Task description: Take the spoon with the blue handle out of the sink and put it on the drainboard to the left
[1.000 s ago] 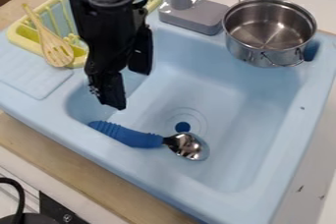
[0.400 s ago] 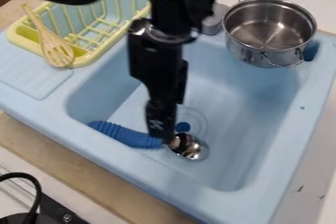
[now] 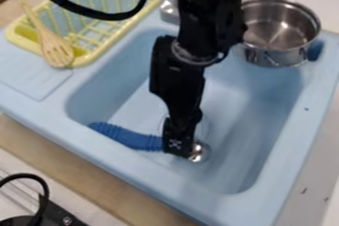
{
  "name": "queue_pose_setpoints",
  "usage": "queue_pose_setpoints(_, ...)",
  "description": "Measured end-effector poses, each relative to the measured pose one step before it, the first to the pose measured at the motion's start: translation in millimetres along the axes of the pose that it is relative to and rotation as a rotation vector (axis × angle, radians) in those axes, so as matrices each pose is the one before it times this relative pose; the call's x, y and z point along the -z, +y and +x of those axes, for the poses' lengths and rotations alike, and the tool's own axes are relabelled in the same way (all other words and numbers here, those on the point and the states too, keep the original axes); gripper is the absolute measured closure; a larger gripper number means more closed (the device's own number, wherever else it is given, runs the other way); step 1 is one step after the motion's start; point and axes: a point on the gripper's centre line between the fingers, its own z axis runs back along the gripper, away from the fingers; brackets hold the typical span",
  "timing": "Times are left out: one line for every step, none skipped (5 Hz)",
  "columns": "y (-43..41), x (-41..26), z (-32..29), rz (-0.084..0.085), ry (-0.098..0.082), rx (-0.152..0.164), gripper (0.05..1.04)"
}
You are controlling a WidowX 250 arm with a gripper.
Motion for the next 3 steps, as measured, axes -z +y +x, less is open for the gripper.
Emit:
queue_pose_setpoints(3.69, 2.1, 7.07, -0.0438, -0.042, -0.078, 0.085)
queue_pose_setpoints(-2.8, 8.1, 2.58, -0.0429, -0.0288, -0.0313, 0.085)
queue_pose_setpoints(-3.44, 4.91, -1.96, -0.0304, -0.0105, 0.0329, 0.085)
